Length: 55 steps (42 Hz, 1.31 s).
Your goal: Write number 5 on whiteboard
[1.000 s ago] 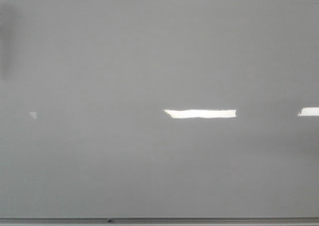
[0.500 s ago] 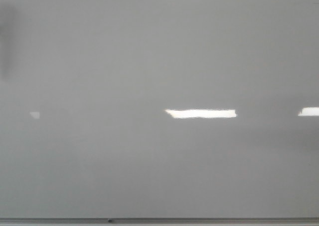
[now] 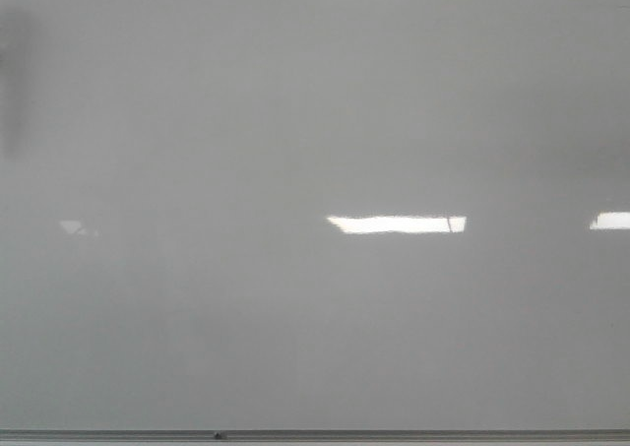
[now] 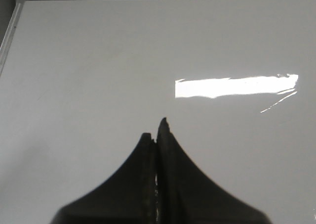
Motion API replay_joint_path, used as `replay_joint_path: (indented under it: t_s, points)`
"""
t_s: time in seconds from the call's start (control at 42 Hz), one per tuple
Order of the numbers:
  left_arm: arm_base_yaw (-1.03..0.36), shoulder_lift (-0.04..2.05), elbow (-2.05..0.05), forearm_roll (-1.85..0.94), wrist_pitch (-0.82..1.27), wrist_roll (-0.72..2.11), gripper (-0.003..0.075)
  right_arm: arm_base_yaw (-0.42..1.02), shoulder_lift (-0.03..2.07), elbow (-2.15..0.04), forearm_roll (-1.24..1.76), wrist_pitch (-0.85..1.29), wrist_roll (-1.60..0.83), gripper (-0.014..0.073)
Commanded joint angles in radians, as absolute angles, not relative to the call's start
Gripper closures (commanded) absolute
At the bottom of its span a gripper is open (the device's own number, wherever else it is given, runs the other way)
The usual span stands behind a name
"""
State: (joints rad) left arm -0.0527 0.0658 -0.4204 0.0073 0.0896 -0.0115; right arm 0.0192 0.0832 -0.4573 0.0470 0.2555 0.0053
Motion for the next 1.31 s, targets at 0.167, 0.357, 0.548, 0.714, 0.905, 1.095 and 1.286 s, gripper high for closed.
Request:
replay_joint_path:
  t_s: [0.167, 0.357, 0.548, 0.714, 0.905, 1.095, 1.286]
  points:
    - [-0.06, 0.28, -0.697, 0.0, 0.302, -0.014, 0.0741, 0.02, 0.332, -0.719, 0.034, 0.44, 0.0, 0.0662]
    - [-0.06, 0.377, -0.736, 0.0, 0.385, -0.014, 0.0741, 0.02, 0.446, -0.762, 0.034, 0.534, 0.0, 0.0662]
    - [-0.06, 0.447, -0.725, 0.0, 0.445, -0.014, 0.0741, 0.02, 0.539, -0.762, 0.034, 0.587, 0.0, 0.0662]
    - [-0.06, 0.501, -0.726, -0.01, 0.52, -0.014, 0.0741, 0.02, 0.601, -0.76, 0.034, 0.604, 0.0, 0.0662]
    - [-0.06, 0.554, -0.724, -0.012, 0.544, -0.014, 0.0741, 0.02, 0.668, -0.76, 0.034, 0.62, 0.0, 0.0662]
    - [-0.06, 0.604, -0.724, -0.012, 0.551, -0.014, 0.0741, 0.02, 0.708, -0.76, 0.034, 0.607, -0.012, 0.065]
    - [-0.06, 0.661, -0.724, -0.012, 0.553, -0.012, 0.072, 0.02, 0.717, -0.76, 0.034, 0.602, -0.047, 0.0446]
